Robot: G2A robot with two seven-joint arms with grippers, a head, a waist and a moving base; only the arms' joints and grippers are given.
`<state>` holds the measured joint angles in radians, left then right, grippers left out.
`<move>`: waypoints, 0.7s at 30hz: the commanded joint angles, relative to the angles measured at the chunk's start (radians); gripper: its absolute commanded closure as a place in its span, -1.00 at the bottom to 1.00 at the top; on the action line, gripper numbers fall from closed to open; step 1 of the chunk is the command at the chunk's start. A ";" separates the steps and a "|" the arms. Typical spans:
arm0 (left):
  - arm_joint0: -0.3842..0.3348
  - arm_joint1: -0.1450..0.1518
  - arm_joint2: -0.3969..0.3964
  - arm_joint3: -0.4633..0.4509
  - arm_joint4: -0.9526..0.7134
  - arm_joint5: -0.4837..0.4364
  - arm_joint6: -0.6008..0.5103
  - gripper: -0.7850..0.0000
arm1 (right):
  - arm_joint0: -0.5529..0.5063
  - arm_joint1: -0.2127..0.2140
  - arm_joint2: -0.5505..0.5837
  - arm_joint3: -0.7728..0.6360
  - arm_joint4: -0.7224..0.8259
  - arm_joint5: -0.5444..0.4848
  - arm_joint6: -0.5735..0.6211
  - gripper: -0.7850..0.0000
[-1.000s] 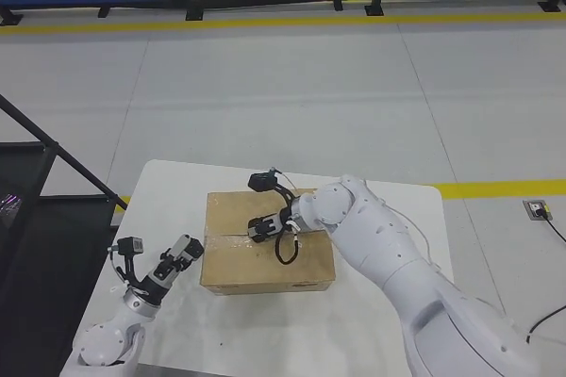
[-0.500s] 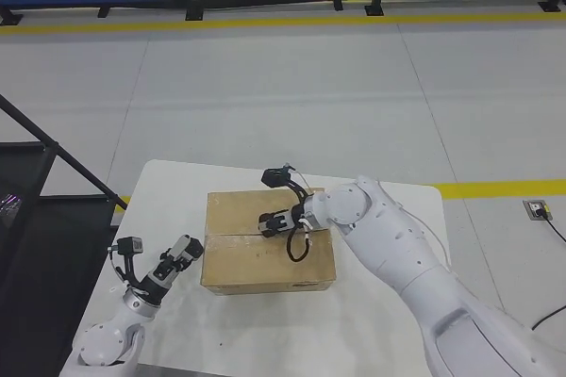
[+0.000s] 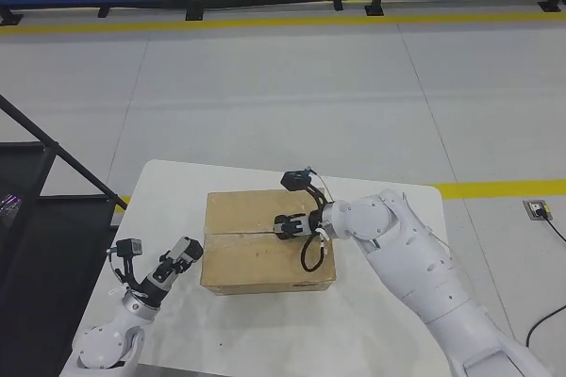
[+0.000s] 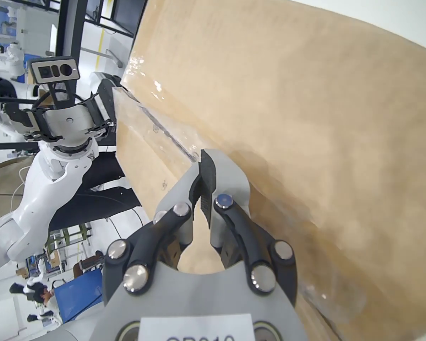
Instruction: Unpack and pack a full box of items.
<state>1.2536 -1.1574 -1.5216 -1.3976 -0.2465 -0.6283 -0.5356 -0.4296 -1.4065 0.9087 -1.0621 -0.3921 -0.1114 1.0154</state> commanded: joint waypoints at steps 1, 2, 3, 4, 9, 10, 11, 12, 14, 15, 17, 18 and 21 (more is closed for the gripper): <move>0.002 0.000 0.001 -0.004 -0.001 -0.001 -0.001 -1.00 | -0.039 0.015 0.022 -0.069 -0.066 0.100 -0.011 1.00; 0.003 0.000 0.001 -0.006 -0.001 -0.001 -0.001 -1.00 | -0.060 0.020 0.032 -0.101 -0.081 0.128 -0.012 1.00; 0.004 0.001 0.001 -0.008 -0.001 -0.002 -0.001 -1.00 | -0.078 0.026 0.043 -0.127 -0.094 0.147 -0.008 1.00; 0.006 0.001 0.000 -0.010 -0.001 -0.002 -0.002 -1.00 | -0.093 0.032 0.056 -0.149 -0.110 0.170 -0.012 1.00; 0.012 0.002 -0.008 -0.015 -0.004 -0.002 0.009 -1.00 | -0.170 0.056 0.116 -0.252 -0.154 0.219 -0.018 1.00; 0.013 0.002 -0.009 -0.015 -0.005 -0.002 0.008 -1.00 | -0.182 0.060 0.126 -0.271 -0.162 0.230 -0.018 1.00; 0.014 0.003 -0.012 -0.016 -0.007 -0.001 0.007 -1.00 | -0.195 0.064 0.137 -0.289 -0.170 0.242 -0.019 1.00; 0.015 0.003 -0.014 -0.016 -0.009 -0.002 0.007 -1.00 | -0.207 0.068 0.149 -0.306 -0.178 0.252 -0.023 1.00; 0.018 0.005 -0.019 -0.018 -0.013 -0.004 0.004 -1.00 | -0.231 0.075 0.170 -0.336 -0.189 0.269 -0.028 1.00; 0.019 0.005 -0.022 -0.020 -0.016 -0.005 0.003 -1.00 | -0.242 0.077 0.183 -0.352 -0.187 0.270 -0.037 1.00; 0.022 0.007 -0.031 -0.022 -0.019 -0.008 0.005 -1.00 | -0.271 0.083 0.209 -0.385 -0.184 0.266 -0.066 1.00; 0.023 0.007 -0.036 -0.023 -0.020 -0.011 0.008 -1.00 | -0.287 0.086 0.221 -0.403 -0.184 0.261 -0.077 1.00; 0.030 0.010 -0.061 -0.028 -0.028 -0.020 0.022 -1.00 | -0.342 0.096 0.265 -0.471 -0.189 0.245 -0.135 1.00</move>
<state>1.2810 -1.1484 -1.5737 -1.4227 -0.2706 -0.6444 -0.5170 -0.7519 -1.3132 1.1586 -1.5089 -0.5784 0.1394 0.9028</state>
